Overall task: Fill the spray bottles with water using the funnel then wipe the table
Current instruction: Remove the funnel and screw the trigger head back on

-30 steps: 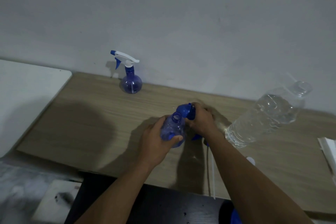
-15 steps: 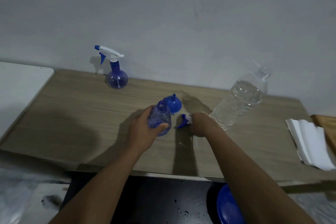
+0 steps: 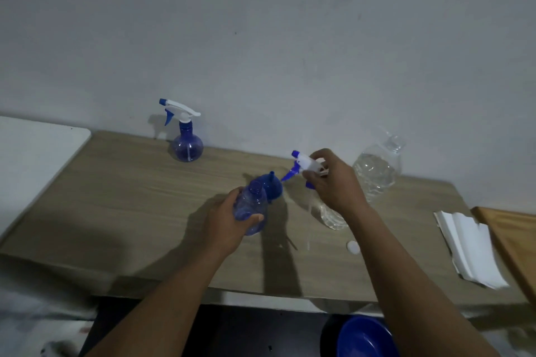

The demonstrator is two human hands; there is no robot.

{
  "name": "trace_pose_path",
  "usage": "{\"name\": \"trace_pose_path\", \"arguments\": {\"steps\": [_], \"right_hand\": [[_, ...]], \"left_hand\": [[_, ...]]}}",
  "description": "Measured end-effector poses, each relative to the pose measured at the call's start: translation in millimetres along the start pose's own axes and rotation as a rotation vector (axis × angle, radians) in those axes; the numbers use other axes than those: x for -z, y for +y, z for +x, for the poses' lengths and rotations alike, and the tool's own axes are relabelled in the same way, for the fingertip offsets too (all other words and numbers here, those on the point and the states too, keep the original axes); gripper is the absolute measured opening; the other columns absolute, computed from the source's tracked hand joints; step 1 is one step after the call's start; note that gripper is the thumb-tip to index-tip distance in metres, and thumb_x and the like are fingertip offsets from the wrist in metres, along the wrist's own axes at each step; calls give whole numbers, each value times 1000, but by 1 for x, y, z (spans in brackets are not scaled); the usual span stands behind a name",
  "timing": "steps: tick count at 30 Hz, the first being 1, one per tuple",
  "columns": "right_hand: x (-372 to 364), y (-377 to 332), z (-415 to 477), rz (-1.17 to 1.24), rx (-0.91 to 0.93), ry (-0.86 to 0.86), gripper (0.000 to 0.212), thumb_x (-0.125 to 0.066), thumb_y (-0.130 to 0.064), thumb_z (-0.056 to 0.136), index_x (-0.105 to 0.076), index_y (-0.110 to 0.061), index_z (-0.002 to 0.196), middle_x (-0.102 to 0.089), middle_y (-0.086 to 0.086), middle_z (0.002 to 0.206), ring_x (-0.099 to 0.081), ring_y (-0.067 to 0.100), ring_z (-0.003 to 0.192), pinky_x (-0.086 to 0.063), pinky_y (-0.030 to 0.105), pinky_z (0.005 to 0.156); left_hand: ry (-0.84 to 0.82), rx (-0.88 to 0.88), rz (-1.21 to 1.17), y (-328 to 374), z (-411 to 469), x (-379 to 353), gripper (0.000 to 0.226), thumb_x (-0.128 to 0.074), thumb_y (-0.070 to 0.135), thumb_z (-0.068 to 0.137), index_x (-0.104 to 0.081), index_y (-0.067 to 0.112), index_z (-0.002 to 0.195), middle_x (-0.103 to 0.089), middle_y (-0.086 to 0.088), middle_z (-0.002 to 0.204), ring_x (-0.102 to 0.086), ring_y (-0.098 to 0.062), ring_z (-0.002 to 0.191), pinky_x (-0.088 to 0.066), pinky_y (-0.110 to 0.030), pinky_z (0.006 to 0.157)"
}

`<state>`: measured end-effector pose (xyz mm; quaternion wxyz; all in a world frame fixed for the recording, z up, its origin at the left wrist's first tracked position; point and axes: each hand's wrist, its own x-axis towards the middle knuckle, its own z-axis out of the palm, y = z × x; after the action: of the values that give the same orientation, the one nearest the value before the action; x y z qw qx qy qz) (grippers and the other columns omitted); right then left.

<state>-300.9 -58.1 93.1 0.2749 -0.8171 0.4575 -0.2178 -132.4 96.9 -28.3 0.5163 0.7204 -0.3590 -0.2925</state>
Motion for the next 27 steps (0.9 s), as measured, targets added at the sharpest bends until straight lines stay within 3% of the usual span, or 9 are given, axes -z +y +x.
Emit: {"name": "trace_pose_path", "arguments": {"steps": [3, 7, 10, 17, 22, 24, 27], "right_hand": [[29, -40, -1, 211, 58, 138, 26, -75, -28, 89, -60, -27, 110, -66, -7, 90, -69, 2, 71, -49, 11, 58], [41, -85, -4, 423, 156, 244, 28, -76, -27, 88, -61, -29, 111, -70, -5, 96, -70, 14, 83, -58, 27, 70], [36, -104, -8, 485, 219, 243, 29, -76, -24, 88, -61, -25, 113, -71, -5, 99, -69, 13, 83, -57, 24, 72], [24, -116, -10, 475, 271, 244, 30, -75, -24, 89, -61, -22, 116, -69, -7, 101, -66, 8, 86, -52, 16, 71], [6, -106, -15, 413, 248, 153, 27, -75, -20, 90, -59, -23, 112, -65, -10, 97, -65, -3, 82, -50, 10, 65], [-10, -97, -20, 402, 221, 84, 27, -75, -16, 90, -58, -22, 109, -64, -11, 92, -66, -8, 73, -50, 10, 61], [-42, -77, -26, 292, 186, -14, 29, -77, -18, 87, -57, -30, 105, -65, -9, 87, -64, 1, 71, -48, 15, 59]], "left_hand": [[1, 39, -50, 2, -1, -3, 59, -87, 24, 71, -59, 28, 123, -67, 16, 109, -62, 0, 99, -48, -18, 77], [10, 78, -107, -5, 1, -9, 55, -84, 26, 63, -63, 29, 114, -73, 9, 102, -70, -14, 95, -57, -37, 80], [-16, 93, -121, -6, 2, -10, 55, -84, 18, 70, -61, 31, 119, -72, 8, 106, -69, -13, 97, -56, -34, 82], [-29, 104, -139, -5, 2, -7, 63, -80, 2, 74, -60, 34, 124, -71, 17, 104, -68, -4, 98, -54, -16, 79], [-56, 119, -162, -3, 3, -6, 60, -85, 18, 71, -60, 46, 119, -71, 11, 111, -68, -11, 104, -56, -40, 93], [-39, 104, -152, -4, 2, -7, 61, -85, 20, 69, -60, 49, 116, -71, 13, 110, -68, -10, 104, -56, -40, 92], [-30, 79, -145, -1, -1, -7, 55, -82, 19, 71, -61, 45, 114, -72, 11, 109, -68, -12, 104, -57, -33, 87]]}}
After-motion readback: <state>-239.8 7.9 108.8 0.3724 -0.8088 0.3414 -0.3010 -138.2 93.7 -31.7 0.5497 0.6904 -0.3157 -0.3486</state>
